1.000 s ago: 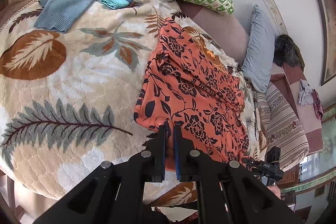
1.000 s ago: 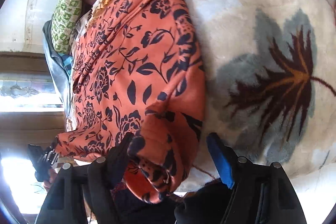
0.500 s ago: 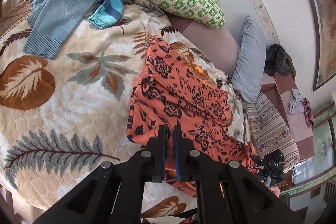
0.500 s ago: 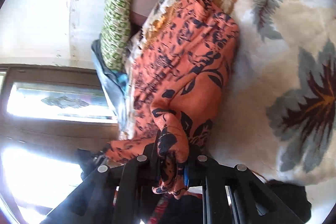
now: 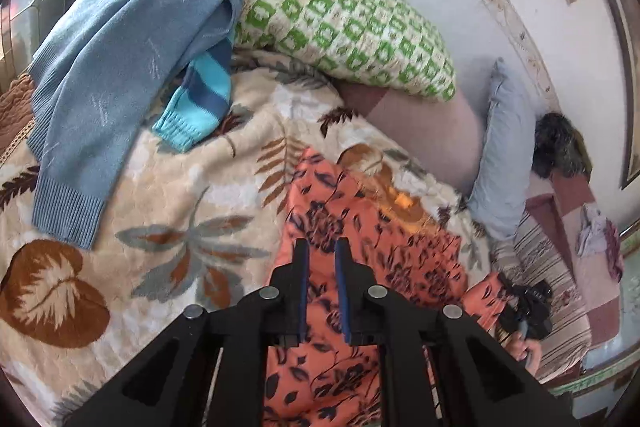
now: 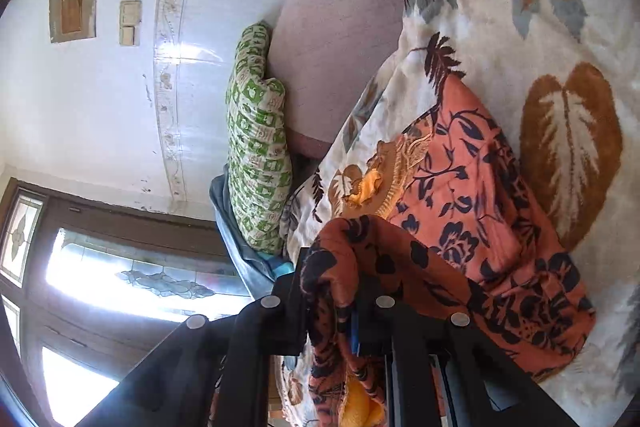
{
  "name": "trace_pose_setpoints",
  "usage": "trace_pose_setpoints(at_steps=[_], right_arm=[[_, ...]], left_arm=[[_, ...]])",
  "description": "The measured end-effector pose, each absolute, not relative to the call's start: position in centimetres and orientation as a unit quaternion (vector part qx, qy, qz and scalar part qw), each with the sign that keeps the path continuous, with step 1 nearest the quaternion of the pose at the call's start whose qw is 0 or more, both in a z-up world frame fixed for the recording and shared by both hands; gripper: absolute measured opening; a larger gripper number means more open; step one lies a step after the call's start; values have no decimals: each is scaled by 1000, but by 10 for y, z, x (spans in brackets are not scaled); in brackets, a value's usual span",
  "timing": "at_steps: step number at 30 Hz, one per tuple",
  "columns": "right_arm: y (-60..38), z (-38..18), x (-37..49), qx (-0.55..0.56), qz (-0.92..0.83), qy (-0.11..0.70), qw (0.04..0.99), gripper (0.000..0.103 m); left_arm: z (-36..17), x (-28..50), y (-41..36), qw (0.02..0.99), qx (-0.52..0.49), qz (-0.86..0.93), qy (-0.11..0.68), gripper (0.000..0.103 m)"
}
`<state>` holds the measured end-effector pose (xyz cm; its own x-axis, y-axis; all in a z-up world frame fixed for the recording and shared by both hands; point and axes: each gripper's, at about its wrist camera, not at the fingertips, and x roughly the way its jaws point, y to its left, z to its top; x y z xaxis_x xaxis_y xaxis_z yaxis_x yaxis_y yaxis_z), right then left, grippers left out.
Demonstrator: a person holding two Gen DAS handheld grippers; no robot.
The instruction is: Fold small clothes
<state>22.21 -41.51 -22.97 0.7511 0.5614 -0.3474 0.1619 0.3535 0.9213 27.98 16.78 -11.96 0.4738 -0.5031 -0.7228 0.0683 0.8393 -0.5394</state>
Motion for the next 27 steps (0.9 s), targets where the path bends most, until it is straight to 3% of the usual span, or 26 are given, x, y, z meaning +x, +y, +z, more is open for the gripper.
trace_pose_setpoints(at_steps=[2,4,6,8,9,14,19,21,22,23,27], right_arm=[[-425,-246,207,562,126,336,746,15],[-428,-261,196,572,121,338,737,15],[-428,-272,185,586,122,336,727,15],[-423,-276,179,591,125,334,724,15],[-420,-277,176,591,127,334,723,15],[-407,-272,161,589,140,332,723,15],[-404,-270,145,586,150,332,723,15],[-402,-272,142,583,150,336,724,15],[-402,-273,141,583,151,337,723,15],[-402,-273,141,582,152,337,724,15],[-406,-270,142,586,162,327,723,15]], left_arm=[[-142,247,169,815,-203,-161,518,35],[-164,213,175,791,-206,-139,560,45],[-177,181,175,769,-211,-134,588,46],[-184,155,170,750,-207,-134,614,64],[-186,145,168,744,-208,-128,622,68],[-198,133,158,732,-260,-108,620,75],[-226,138,141,712,-295,-112,628,75],[-237,139,139,716,-305,-91,621,50],[-242,140,138,712,-314,-100,620,17],[-244,140,134,710,-314,-112,621,11],[-233,144,128,728,-294,-147,602,8]])
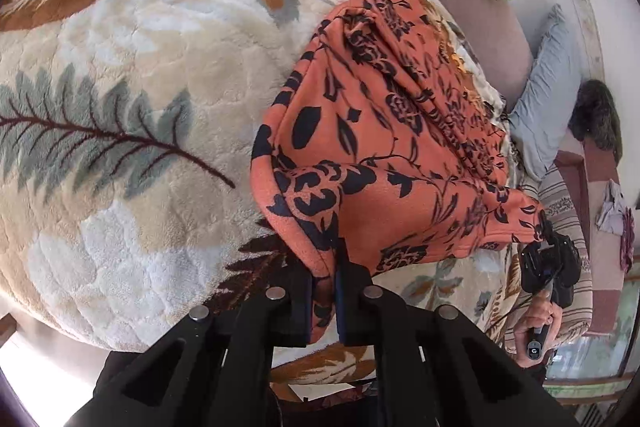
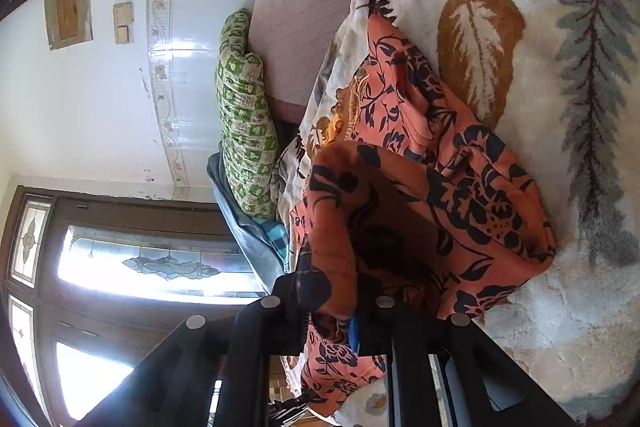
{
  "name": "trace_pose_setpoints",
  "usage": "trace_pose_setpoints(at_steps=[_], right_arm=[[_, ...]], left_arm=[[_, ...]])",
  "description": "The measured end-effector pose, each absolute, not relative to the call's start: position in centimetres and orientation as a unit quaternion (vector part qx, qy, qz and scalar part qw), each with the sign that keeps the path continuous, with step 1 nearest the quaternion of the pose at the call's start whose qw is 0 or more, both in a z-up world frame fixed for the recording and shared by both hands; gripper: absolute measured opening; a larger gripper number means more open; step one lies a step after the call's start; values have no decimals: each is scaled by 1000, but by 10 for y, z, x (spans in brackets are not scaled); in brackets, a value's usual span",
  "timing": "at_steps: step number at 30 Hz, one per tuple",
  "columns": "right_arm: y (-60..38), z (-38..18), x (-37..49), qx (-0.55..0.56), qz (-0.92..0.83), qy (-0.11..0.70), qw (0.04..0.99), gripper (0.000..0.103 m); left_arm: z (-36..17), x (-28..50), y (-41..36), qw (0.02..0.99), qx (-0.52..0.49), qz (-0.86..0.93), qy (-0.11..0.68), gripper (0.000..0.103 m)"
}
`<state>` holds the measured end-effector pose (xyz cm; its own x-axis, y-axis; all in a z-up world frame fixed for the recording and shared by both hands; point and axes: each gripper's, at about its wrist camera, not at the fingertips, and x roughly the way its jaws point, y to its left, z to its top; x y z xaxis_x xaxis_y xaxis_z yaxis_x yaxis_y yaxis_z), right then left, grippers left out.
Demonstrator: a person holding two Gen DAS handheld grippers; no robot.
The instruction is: Fold small clothes
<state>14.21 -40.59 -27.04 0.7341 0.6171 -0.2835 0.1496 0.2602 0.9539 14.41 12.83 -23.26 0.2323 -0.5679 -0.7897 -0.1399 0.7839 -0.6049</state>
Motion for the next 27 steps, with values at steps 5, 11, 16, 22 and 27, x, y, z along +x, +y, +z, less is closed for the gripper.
trace_pose_setpoints(at_steps=[5,11,16,22,27], right_arm=[[-415,-245,161,593,187,296,725,15],[-432,-217,233,581,170,263,751,15],[-458,-240,313,601,117,266,745,19],[-495,-310,347,648,42,279,707,78],[-517,-284,297,622,20,221,751,79]], left_arm=[[-181,191,140,752,-315,-190,547,8],[-133,322,137,781,-319,-199,499,8],[-175,439,109,766,-315,-155,538,8],[-245,468,109,748,-359,-127,544,25],[-206,409,165,807,-455,-112,360,62]])
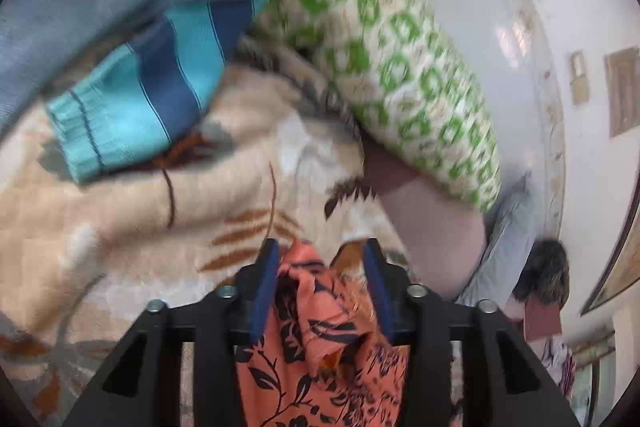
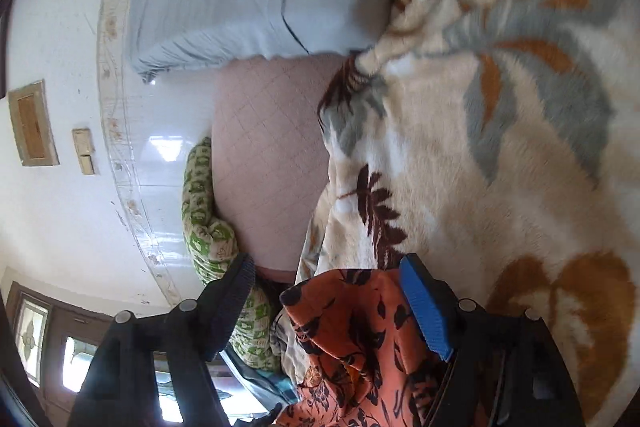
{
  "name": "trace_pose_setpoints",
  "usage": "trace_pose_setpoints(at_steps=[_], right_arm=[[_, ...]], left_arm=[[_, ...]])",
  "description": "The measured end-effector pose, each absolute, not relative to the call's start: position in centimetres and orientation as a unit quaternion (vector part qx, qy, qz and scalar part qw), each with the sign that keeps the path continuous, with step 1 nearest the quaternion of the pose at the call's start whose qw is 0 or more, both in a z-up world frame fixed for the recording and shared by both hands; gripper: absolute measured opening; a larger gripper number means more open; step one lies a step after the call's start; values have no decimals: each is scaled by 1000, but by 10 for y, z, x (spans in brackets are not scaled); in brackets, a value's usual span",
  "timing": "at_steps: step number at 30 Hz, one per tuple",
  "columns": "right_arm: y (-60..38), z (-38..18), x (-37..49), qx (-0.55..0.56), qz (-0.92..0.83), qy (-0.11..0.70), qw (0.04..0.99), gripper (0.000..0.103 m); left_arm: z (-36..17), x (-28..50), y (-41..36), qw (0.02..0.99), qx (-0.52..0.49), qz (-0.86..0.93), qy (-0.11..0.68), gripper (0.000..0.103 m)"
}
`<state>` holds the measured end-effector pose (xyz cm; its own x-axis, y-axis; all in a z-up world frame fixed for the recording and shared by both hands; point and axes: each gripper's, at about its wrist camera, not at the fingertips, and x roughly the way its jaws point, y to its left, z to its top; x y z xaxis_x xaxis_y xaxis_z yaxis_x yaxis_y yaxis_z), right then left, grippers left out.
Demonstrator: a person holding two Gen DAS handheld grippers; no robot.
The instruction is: Fold small clothes
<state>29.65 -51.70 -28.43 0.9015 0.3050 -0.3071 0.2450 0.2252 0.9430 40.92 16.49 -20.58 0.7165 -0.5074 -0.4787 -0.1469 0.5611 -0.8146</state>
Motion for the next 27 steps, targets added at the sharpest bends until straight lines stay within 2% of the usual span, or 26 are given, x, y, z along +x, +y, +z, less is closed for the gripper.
trace_pose_setpoints(at_steps=[1,4,7,9,13,17,20,24,27], right_arm=[[-512,-273,290,602,27,228,765,79],[-463,-234,285,488,59,295,819,79],[-380,-223,292,378,113,369,842,79],[-322,-233,305,335,148,426,827,78],[-213,-259,323,228,186,501,814,77],[-154,-279,355,169,167,518,822,75],[-141,-267,406,124,128,496,850,75],[-183,-235,468,218,43,441,870,75],[-199,-212,468,265,39,405,874,75]], left_arm=[[-195,390,174,818,-470,-95,318,79],[-172,340,178,829,-482,-85,272,80],[-174,304,149,844,-449,-76,283,80],[-193,290,129,848,-430,-60,305,80],[-232,302,110,831,-379,-16,406,78],[-242,307,116,835,-363,-3,414,78],[-253,320,114,826,-336,-9,452,78],[-255,326,120,818,-350,-14,456,78],[-255,326,132,812,-377,-4,446,78]])
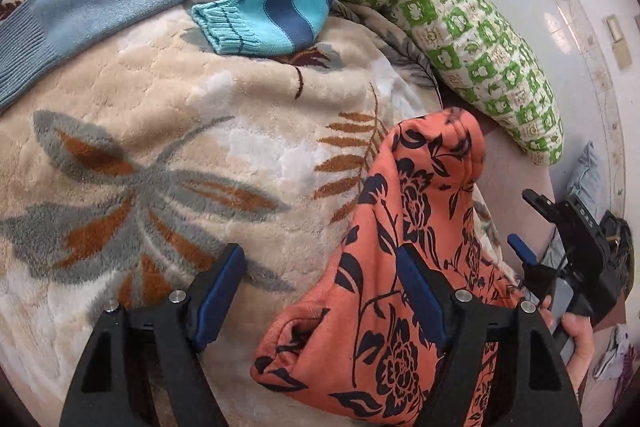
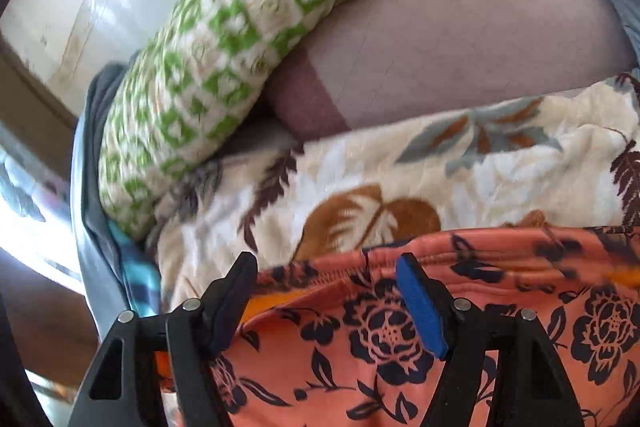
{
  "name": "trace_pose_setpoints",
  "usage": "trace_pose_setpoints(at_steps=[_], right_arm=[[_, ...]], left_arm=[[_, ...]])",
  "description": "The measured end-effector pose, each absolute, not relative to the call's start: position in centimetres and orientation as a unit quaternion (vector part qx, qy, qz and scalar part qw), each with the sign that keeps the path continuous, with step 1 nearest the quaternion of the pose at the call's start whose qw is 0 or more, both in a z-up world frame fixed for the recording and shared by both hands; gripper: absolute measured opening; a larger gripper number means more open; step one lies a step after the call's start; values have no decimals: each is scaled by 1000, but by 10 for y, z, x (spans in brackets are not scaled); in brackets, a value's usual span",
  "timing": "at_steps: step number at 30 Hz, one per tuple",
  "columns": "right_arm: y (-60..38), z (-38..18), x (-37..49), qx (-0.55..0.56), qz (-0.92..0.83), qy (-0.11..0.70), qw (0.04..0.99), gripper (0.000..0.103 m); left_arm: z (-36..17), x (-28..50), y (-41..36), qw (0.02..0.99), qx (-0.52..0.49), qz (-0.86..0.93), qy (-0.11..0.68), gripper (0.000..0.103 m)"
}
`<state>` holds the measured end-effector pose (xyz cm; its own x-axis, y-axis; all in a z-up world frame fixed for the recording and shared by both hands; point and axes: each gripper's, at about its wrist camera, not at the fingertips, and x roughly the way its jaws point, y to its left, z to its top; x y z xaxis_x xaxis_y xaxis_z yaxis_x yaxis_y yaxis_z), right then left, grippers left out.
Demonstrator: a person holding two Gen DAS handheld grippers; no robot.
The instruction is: Fold small clothes
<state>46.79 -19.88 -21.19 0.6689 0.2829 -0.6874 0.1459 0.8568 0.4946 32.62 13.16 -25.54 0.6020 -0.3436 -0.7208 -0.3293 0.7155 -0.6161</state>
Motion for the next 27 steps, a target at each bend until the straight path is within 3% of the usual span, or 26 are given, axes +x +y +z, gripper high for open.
trace_pose_setpoints(at_steps=[7,12,14,21,24,27], right_arm=[[-132,-233,417,171,126,465,859,75],[-99,-288,435,159,97,526,830,75],[-104,-279,431,176,103,518,831,75],[-222,-233,379,227,43,446,865,75],[-301,-240,348,275,-36,424,862,75],[-355,-271,312,282,-104,446,843,74]], left_arm=[[-246,318,138,825,-349,36,443,78],[-254,324,124,834,-275,32,477,78],[-252,325,120,838,-258,36,480,78],[-223,318,110,869,-259,-1,421,78],[-219,319,89,884,-213,-25,416,78],[-236,328,78,872,-167,-3,461,78]])
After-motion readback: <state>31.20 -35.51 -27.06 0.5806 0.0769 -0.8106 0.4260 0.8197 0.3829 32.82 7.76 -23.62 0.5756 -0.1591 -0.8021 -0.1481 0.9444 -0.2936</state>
